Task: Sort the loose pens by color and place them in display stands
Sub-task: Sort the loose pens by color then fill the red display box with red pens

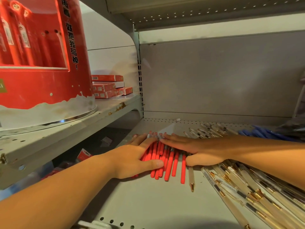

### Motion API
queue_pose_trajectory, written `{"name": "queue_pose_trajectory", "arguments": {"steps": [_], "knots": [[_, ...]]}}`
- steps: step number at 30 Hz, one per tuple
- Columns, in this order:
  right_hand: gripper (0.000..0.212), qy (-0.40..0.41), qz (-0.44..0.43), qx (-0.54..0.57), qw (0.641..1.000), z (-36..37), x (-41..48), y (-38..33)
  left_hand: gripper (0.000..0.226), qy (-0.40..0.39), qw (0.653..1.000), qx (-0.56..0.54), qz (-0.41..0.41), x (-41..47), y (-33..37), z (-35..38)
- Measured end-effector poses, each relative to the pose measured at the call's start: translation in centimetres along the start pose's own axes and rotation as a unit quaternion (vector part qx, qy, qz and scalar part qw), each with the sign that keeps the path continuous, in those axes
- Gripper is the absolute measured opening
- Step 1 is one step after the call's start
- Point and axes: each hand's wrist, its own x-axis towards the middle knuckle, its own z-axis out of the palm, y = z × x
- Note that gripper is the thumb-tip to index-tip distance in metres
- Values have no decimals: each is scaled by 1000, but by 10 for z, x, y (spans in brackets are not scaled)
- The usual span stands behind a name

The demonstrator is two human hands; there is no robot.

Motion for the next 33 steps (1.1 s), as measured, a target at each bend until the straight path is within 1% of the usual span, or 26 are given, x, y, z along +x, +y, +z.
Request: {"name": "queue_pose_trajectory", "arguments": {"steps": [1, 5, 7, 9, 11, 13, 16, 19, 20, 21, 23, 24, 25, 27, 29, 31, 33], "knots": [[78, -7, -5, 11, 1000, -1, 0, 2, 89, 4, 1000, 13, 1, 1, 0, 0], [69, 2, 30, 35, 999, 0, -5, 9, 88, 23, 998, 50, -8, 3, 5, -4], [65, 20, 58, 41, 997, -4, -9, 13, 94, 35, 997, 67, -21, 1, 9, -7], [71, 43, 96, 44, 994, -9, -19, 16, 101, 70, 994, 77, -33, 0, 16, -13], [66, 73, 139, 34, 987, -13, -31, 19, 95, 116, 990, 76, -35, 1, 29, -18], [58, 101, 176, 28, 979, -16, -48, 21, 78, 127, 988, 81, -29, 7, 46, -23], [49, 103, 247, 27, 963, -14, -73, 21, 57, 90, 993, 75, -17, 18, 79, -28], [45, 98, 305, 22, 947, -15, -93, 11, 40, 67, 996, 61, -7, 26, 115, -30], [47, 91, 324, 24, 941, -15, -97, 7, 33, 62, 997, 53, -1, 29, 125, -29], [56, 81, 344, 28, 935, -15, -101, 3, 28, 58, 997, 46, 3, 32, 134, -29], [84, 55, 379, 33, 923, -13, -105, -4, 31, 41, 999, 36, 1, 35, 147, -27], [93, 41, 391, 29, 919, -10, -105, -7, 30, 26, 999, 36, 0, 38, 151, -25], [97, 31, 400, 24, 916, -7, -104, -11, 25, 9, 999, 41, -1, 40, 152, -23], [100, 34, 417, 5, 908, 0, -99, -17, 20, -15, 999, 43, -11, 42, 152, -18], [102, 42, 436, -7, 899, 4, -93, -21, 24, -15, 999, 39, -24, 45, 148, -15], [97, 42, 448, -6, 893, 3, -89, -25, 28, -33, 998, 27, -44, 47, 145, -16], [83, 43, 456, -16, 889, 0, -86, -32, 32, -73, 995, 23, -58, 45, 142, -19]]}}
